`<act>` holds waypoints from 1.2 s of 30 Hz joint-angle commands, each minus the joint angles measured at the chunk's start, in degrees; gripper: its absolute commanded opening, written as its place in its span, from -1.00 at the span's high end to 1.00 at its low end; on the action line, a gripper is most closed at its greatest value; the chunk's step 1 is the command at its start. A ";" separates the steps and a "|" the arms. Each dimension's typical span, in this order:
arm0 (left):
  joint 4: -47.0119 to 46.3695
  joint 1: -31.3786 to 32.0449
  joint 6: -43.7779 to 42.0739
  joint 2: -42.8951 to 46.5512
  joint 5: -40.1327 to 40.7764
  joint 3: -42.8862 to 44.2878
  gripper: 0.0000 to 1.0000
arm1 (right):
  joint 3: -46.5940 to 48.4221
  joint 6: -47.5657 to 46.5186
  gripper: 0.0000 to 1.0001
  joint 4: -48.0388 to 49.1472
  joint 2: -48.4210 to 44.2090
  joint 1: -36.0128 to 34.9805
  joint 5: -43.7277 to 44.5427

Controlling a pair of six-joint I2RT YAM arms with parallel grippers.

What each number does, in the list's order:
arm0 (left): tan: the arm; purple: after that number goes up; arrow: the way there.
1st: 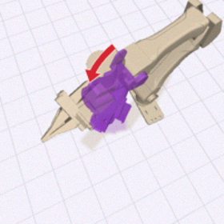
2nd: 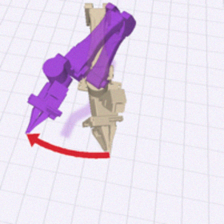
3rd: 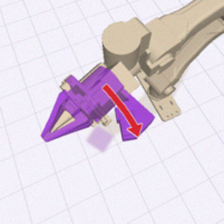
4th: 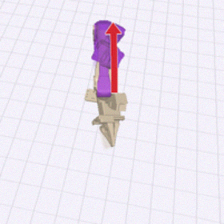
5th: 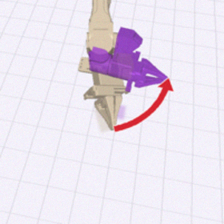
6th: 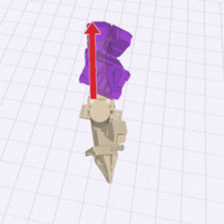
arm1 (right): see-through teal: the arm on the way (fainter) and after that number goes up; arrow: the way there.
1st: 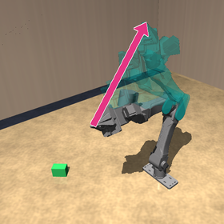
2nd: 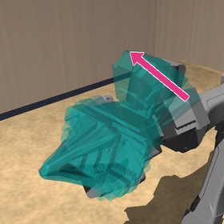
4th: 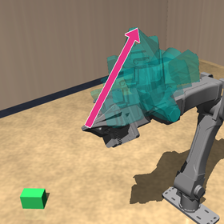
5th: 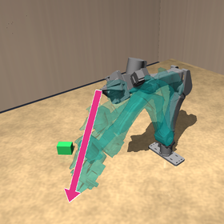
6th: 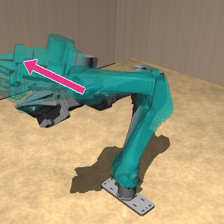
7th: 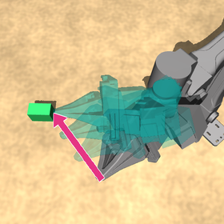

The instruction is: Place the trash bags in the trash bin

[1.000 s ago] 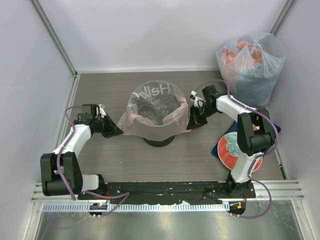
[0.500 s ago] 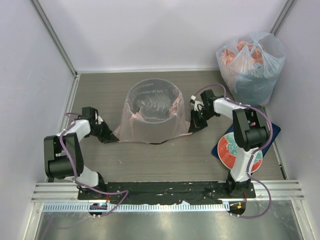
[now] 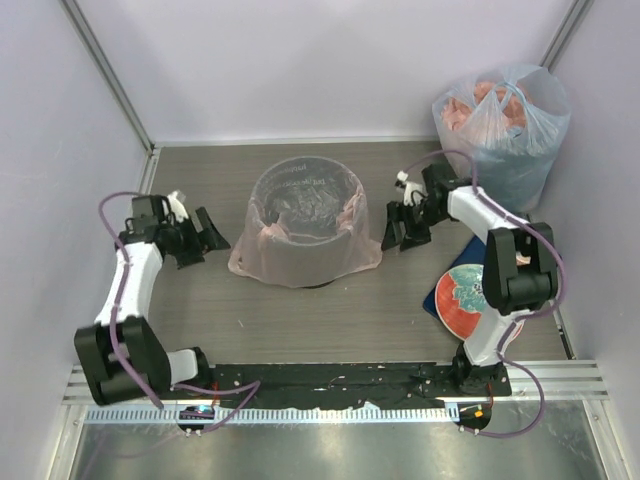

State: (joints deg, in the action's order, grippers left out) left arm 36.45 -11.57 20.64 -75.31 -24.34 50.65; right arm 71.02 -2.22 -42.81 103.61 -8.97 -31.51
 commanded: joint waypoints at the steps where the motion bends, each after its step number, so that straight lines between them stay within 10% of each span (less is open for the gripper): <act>1: 8.10 -4.75 -16.04 9.54 -6.06 6.38 -0.77 | 6.40 -7.44 -0.40 -7.62 -8.51 3.16 -4.26; 9: 14.23 -6.62 -51.71 10.54 -35.49 11.38 -0.93 | 8.78 -24.67 -0.53 -2.12 -15.81 3.44 -16.37; 14: 25.66 0.84 -70.62 1.76 -39.55 17.45 -0.81 | 14.13 -32.31 -0.52 -1.31 -11.95 -1.13 -19.11; 23: 11.76 7.88 -68.47 -2.30 -40.26 17.91 -0.78 | 13.44 -41.72 -0.37 0.97 -10.36 -6.23 -20.43; 27: 4.43 10.16 -65.20 -2.91 -40.44 14.92 -0.20 | 12.74 -42.08 -0.05 2.72 -9.22 -7.02 -20.87; 30: 1.70 10.26 -65.03 -4.32 -39.74 13.25 0.17 | 12.47 -40.85 0.62 3.26 -8.08 -7.02 -21.40; 36: 4.16 10.17 -68.53 -7.04 -37.28 12.28 1.00 | 7.73 -38.23 0.98 6.49 -8.60 -6.67 -20.27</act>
State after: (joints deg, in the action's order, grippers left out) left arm 42.09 -1.30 -44.49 -80.88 -62.22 63.72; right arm 81.06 -42.13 -40.51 95.42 -15.66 -51.24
